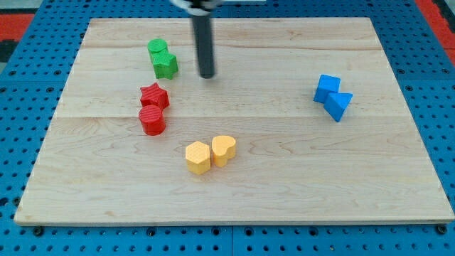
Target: Slightly move the yellow blocks in vertical line
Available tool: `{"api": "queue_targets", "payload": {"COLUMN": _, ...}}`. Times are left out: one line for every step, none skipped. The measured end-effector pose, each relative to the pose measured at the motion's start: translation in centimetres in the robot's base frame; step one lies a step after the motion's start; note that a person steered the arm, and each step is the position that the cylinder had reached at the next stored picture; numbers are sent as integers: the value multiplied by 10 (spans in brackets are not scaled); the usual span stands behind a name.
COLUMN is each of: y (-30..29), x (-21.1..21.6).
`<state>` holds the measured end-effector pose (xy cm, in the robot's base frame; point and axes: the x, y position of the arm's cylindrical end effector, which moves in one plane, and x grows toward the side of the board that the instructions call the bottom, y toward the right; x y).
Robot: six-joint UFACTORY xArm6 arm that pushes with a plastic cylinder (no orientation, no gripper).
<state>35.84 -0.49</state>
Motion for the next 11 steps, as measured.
{"api": "queue_targets", "payload": {"y": 50, "x": 97}}
{"api": "queue_targets", "payload": {"y": 57, "x": 173}}
{"api": "queue_targets", "payload": {"y": 25, "x": 167}}
{"api": "queue_targets", "payload": {"y": -3, "x": 140}}
{"api": "queue_targets", "payload": {"y": -54, "x": 141}}
{"api": "queue_targets", "payload": {"y": -72, "x": 144}}
{"api": "queue_targets", "payload": {"y": -8, "x": 140}}
{"api": "queue_targets", "payload": {"y": -16, "x": 160}}
{"api": "queue_targets", "payload": {"y": -67, "x": 177}}
{"api": "queue_targets", "payload": {"y": -67, "x": 176}}
{"api": "queue_targets", "payload": {"y": -52, "x": 165}}
